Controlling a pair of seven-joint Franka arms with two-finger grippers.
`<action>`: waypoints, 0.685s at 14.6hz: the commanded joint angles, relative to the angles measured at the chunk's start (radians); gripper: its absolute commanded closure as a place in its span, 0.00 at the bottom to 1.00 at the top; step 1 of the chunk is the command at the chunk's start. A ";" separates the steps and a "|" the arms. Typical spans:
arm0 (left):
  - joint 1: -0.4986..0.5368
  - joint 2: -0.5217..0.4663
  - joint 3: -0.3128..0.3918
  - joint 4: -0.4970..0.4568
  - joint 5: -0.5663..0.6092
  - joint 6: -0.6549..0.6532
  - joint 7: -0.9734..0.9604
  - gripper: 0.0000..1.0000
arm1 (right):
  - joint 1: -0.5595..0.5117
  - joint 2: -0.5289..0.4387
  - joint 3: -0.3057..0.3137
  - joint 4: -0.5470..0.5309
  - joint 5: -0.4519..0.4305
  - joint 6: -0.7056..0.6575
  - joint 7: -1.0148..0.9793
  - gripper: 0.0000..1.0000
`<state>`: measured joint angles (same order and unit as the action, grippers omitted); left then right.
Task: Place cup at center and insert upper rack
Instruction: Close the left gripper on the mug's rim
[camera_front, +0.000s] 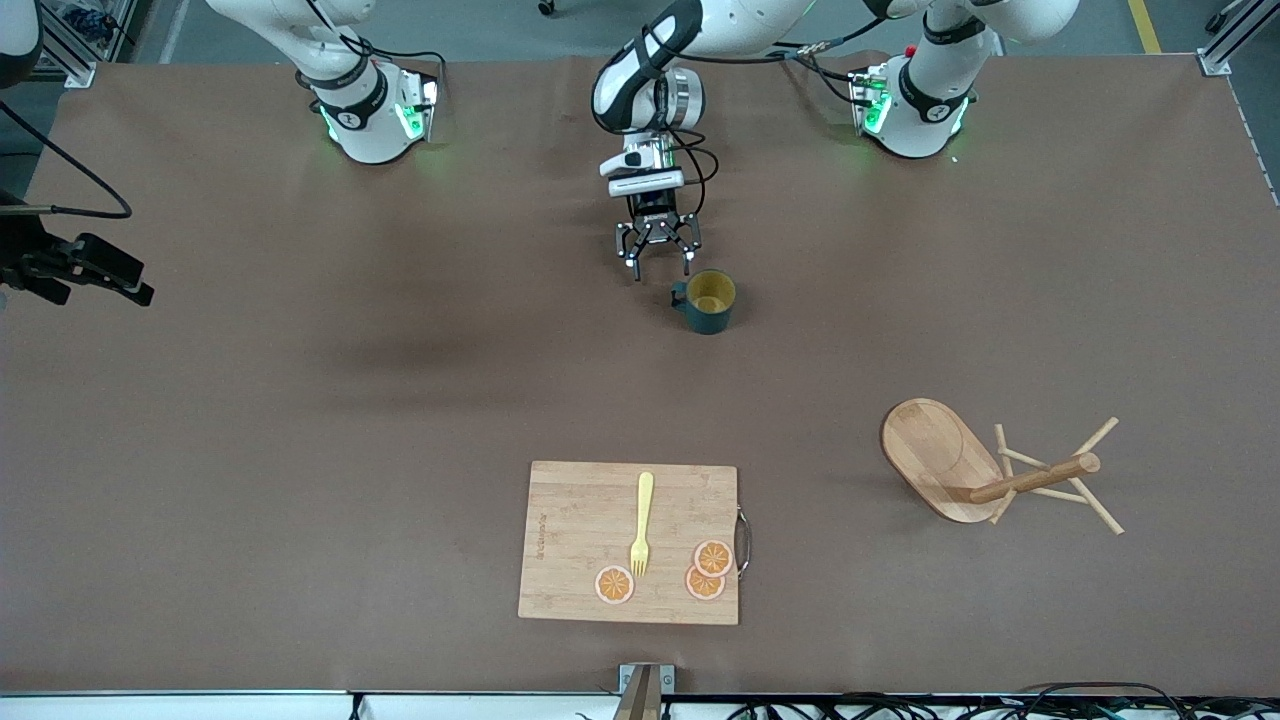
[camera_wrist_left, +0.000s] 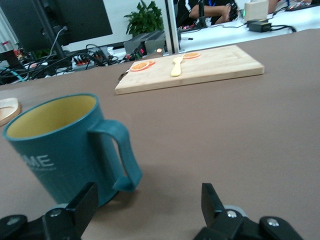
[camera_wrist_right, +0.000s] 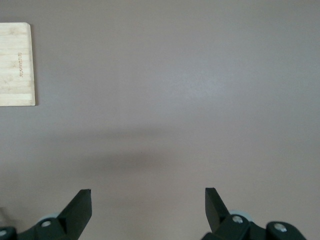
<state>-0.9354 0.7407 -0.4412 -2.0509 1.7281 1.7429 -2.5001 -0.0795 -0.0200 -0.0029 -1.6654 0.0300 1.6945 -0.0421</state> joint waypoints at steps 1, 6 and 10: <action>-0.008 0.017 0.016 0.023 0.050 -0.014 -0.013 0.09 | -0.002 -0.028 0.009 -0.024 -0.013 0.005 0.002 0.00; 0.001 0.022 0.021 0.031 0.105 0.003 -0.013 0.17 | 0.004 -0.025 0.009 -0.021 -0.012 0.010 -0.002 0.00; 0.003 0.023 0.041 0.025 0.108 0.012 -0.013 0.17 | 0.021 -0.024 0.008 -0.011 -0.022 0.010 -0.005 0.00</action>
<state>-0.9336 0.7525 -0.4130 -2.0360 1.8116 1.7462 -2.5006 -0.0644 -0.0201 0.0049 -1.6646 0.0295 1.6955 -0.0447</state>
